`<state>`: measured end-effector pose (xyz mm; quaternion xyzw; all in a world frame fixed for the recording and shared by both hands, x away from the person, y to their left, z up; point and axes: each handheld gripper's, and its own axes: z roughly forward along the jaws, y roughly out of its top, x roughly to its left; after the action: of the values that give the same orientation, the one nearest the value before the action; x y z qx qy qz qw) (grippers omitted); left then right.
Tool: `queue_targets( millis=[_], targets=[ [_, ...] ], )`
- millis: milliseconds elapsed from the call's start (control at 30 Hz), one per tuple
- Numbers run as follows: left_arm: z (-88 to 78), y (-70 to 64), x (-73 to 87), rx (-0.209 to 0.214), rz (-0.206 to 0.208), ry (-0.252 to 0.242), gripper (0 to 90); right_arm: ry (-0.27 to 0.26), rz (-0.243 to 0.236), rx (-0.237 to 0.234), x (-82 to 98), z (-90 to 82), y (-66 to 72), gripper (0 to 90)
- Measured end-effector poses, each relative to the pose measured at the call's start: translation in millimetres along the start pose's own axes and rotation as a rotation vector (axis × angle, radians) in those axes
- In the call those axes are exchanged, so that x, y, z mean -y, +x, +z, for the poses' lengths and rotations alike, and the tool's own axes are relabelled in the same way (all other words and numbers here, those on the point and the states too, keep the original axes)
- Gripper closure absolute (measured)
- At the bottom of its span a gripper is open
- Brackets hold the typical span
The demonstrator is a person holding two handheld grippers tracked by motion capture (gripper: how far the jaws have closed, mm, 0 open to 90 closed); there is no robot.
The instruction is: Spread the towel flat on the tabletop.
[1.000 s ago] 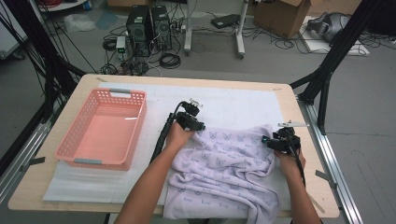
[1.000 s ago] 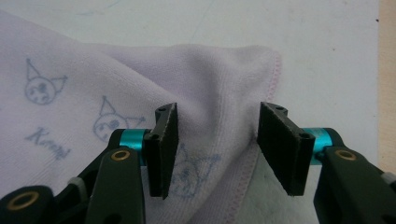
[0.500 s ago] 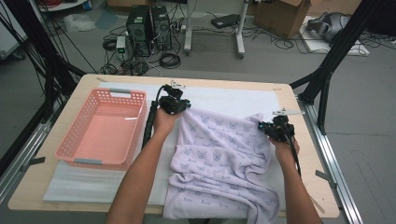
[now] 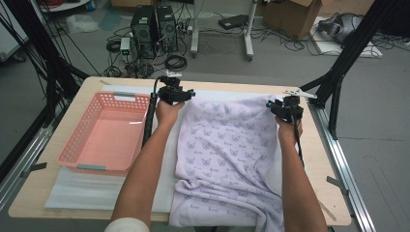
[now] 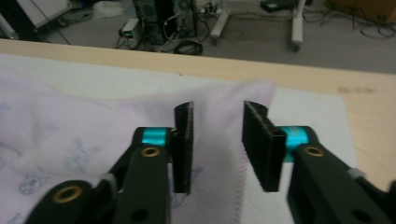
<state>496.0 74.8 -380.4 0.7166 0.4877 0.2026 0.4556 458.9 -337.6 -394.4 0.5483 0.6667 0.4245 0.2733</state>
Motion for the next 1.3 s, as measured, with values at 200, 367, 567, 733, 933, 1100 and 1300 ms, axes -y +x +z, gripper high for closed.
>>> queue_targets(
  millis=[200, 367, 567, 733, 933, 1100, 1300],
  targets=[
    [1.1, -2.3, 36.6, 0.030, -0.010, 0.087, 42.9, 0.016, 0.027, 0.003, 15.6, -20.6, -13.0, 59.5],
    [7.5, -13.6, 51.8, 0.066, 0.027, 0.181, 39.5, 0.041, 0.004, -0.046, 31.0, -38.6, -13.3, 58.8],
    [16.5, -37.5, 66.9, 0.024, 0.185, 0.230, 81.7, 0.124, -0.084, -0.096, 40.8, -57.2, -2.2, 53.1],
    [13.6, -10.1, 60.9, -0.106, 0.085, 0.161, 83.5, 0.127, -0.123, -0.126, 45.8, -71.1, 8.6, 52.4],
    [-3.0, -7.1, 63.5, 0.009, -0.007, 0.141, 45.4, 0.134, -0.121, -0.174, 68.1, -78.9, 11.1, 51.3],
    [-38.1, -12.8, 66.8, 0.093, -0.027, 0.067, 38.7, 0.142, -0.096, -0.187, 87.1, -81.6, 8.1, 50.1],
    [-65.9, -21.4, 90.7, 0.168, -0.003, 0.091, 38.4, 0.131, -0.112, -0.238, 93.3, -91.7, 11.7, 48.8]
  ],
)
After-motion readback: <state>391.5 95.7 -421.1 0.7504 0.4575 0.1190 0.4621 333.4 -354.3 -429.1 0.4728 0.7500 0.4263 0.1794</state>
